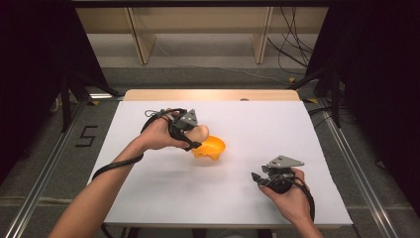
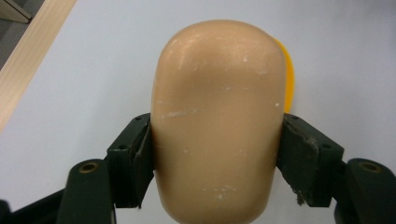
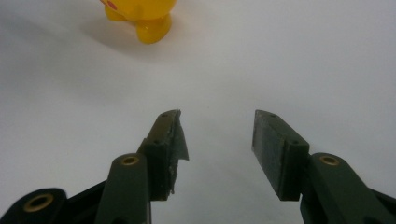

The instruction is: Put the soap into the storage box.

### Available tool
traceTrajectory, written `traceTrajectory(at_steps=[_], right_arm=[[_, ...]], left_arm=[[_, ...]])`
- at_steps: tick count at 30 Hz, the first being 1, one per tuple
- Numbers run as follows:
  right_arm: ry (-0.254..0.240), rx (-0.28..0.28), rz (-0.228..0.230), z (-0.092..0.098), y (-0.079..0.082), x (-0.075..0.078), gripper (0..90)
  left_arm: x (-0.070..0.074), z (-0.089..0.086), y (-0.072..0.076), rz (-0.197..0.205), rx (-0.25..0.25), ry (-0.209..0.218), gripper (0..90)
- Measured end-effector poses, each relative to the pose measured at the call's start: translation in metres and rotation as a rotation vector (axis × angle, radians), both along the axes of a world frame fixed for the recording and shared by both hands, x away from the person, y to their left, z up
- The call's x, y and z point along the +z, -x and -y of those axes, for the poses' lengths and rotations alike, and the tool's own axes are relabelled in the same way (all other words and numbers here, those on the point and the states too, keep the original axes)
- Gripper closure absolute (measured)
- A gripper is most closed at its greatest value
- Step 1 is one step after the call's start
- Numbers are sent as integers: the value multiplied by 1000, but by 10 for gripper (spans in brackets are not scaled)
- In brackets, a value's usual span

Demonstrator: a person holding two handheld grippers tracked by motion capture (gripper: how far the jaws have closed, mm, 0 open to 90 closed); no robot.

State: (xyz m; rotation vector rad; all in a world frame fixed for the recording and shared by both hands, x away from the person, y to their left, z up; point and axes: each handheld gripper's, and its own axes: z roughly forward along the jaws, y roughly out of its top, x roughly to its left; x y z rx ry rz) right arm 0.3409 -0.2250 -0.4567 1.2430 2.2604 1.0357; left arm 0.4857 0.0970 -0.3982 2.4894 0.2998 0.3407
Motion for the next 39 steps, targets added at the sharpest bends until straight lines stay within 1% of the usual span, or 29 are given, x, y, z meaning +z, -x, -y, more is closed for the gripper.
traceTrajectory(at_steps=[1,3,6,7,9,10,11,12,13,14,15,16,17,19,20,21,22,23,24,27,28,29,31,32,34,35,37,39], right_arm=[[1,-3,-3,0,0,0,523],[1,-4,-3,0,0,0,523],[2,-9,-2,0,1,1,523],[-1,-13,-9,0,1,1,523],[-5,-7,-13,0,1,1,523],[-3,-6,-12,0,1,1,523],[-5,-7,-7,0,1,1,523],[-5,-7,-8,0,1,1,523],[-5,-7,-9,0,1,1,523],[-2,-6,-3,0,0,1,523],[-6,-8,-9,0,1,1,523],[-3,-7,-4,0,1,1,523],[2,-8,6,0,0,1,523],[3,-9,7,0,0,1,523],[2,-9,7,0,0,1,523],[2,-8,6,0,0,1,523],[2,-8,6,0,0,1,523],[2,-8,6,0,1,1,523],[2,-8,6,0,1,1,523],[8,-3,8,1,1,1,523],[7,-8,3,1,1,2,523],[7,-8,3,1,1,2,523],[8,-8,3,1,1,2,523],[8,-6,4,1,1,1,523],[5,-10,-1,0,1,1,523],[-12,-17,-25,-1,3,1,523],[3,0,-2,0,1,1,523],[-7,-12,-14,-1,2,1,523]], left_arm=[[-1,1,0,-7,5,3,324],[-1,3,0,-2,2,12,325],[-1,4,-2,-1,-9,6,324],[-1,4,-2,-5,-12,6,324],[-2,6,-2,-12,-1,30,324],[-2,5,-3,-8,-11,18,325],[-2,6,-3,-16,-5,25,324],[-2,6,-4,-9,-11,20,325],[-2,6,-4,-15,-4,25,324],[-3,6,-4,-9,-6,27,325],[-4,7,-4,-19,-3,33,325],[-4,8,-4,-14,-6,32,324],[-3,7,-5,-9,-21,4,324],[-4,8,-5,-16,-16,11,325],[-4,9,-6,-5,-22,9,324],[-4,9,-6,-10,-20,10,324],[-5,10,-6,-14,-12,26,324],[-6,11,-6,-20,-11,27,324],[-6,12,-6,-17,-13,31,324],[-7,13,-6,-12,-16,30,324],[-7,13,-6,-18,-16,32,324],[-5,13,-8,-3,-38,6,324],[-6,14,-8,-5,-38,11,324],[-7,14,-8,-10,-29,26,324],[-7,15,-8,-17,-33,30,324],[-8,15,-9,-21,-33,33,324],[-8,15,-9,-15,-37,30,324],[-8,16,-10,-14,-37,30,324]])
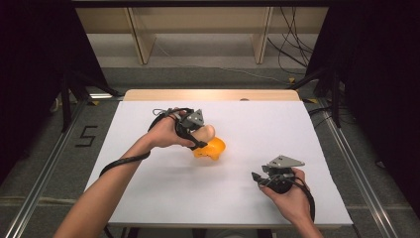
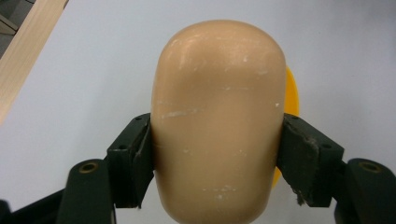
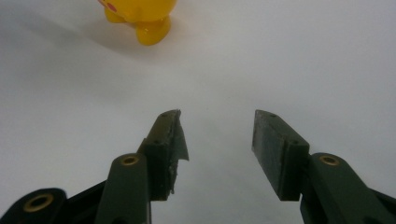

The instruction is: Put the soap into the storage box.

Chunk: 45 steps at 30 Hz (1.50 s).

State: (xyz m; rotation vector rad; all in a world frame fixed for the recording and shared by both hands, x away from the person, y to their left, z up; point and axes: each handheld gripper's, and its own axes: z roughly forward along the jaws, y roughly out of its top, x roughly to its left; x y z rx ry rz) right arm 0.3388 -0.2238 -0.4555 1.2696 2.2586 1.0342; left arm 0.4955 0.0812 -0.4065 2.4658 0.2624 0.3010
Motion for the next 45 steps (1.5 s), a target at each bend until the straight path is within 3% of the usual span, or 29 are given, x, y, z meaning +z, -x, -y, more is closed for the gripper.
traceTrajectory(at_steps=[4,5,17,25,45], right_arm=[[7,-1,7,0,0,0,522],[11,4,29,0,-1,-1,523],[11,7,18,1,-1,0,522],[19,16,36,1,-2,-1,521],[21,18,34,1,-2,-1,521]], left_arm=[[-1,1,0,4,-8,6,324],[-2,2,0,0,-11,6,324],[-7,3,-1,-29,-13,10,324],[-11,3,-3,-59,-8,4,323],[-14,8,-5,-80,-13,-19,323]])
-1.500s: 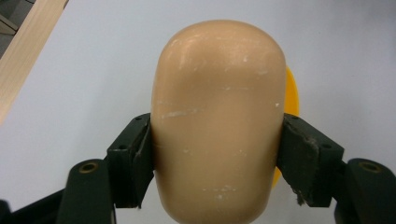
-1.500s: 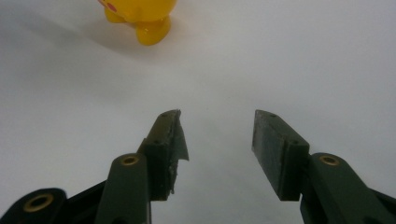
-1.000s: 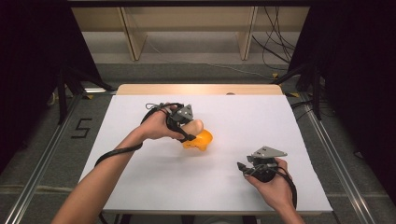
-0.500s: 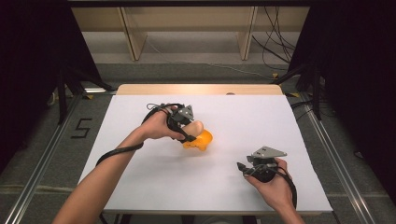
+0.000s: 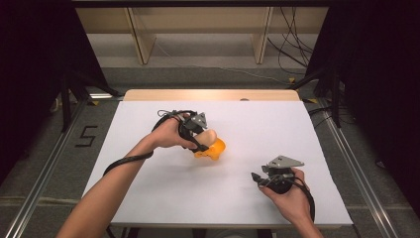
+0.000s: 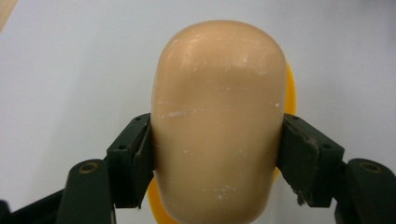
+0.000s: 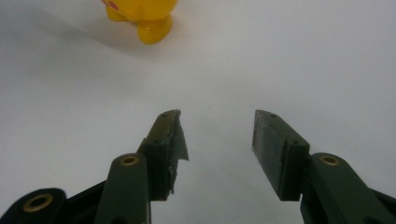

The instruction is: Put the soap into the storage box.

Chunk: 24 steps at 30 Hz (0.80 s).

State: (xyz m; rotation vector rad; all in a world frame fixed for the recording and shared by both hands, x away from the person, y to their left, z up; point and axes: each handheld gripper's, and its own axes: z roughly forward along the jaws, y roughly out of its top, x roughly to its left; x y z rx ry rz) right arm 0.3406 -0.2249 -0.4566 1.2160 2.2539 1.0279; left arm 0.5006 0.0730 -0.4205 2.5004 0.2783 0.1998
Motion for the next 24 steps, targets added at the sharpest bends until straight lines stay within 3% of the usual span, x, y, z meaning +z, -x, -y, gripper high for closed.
traceTrajectory(at_steps=[11,12,15,24], right_arm=[[-12,-9,-11,-1,1,1,521],[-12,-9,-11,-1,1,1,521],[2,0,-2,0,0,0,521],[-16,-10,-17,-2,1,0,520]], left_arm=[[-2,2,-2,-17,7,-10,322],[-1,2,-4,-9,-12,-30,322],[-1,3,-4,-14,-8,-29,323],[-3,5,-5,-29,-5,-32,322]])
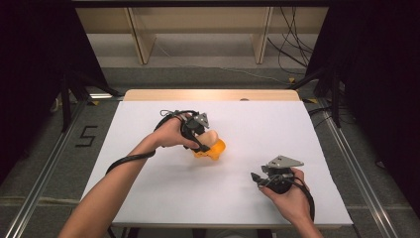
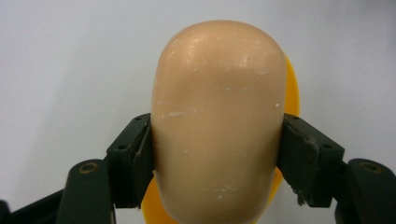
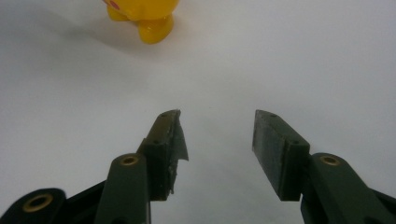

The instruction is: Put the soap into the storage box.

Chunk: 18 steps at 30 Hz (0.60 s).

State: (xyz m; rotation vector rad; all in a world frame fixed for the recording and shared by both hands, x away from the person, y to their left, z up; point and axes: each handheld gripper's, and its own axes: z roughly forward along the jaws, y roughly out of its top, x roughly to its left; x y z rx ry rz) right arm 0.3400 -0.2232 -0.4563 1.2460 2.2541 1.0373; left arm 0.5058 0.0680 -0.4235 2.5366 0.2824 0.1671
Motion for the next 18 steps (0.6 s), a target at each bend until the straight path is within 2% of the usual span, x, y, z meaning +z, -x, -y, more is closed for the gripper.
traceTrajectory(at_steps=[6,18], right_arm=[[1,-1,0,0,0,0,521],[-1,1,0,0,0,0,520]], left_arm=[[-1,1,-1,-7,-5,-10,322],[-4,2,-4,-61,16,-15,319]])
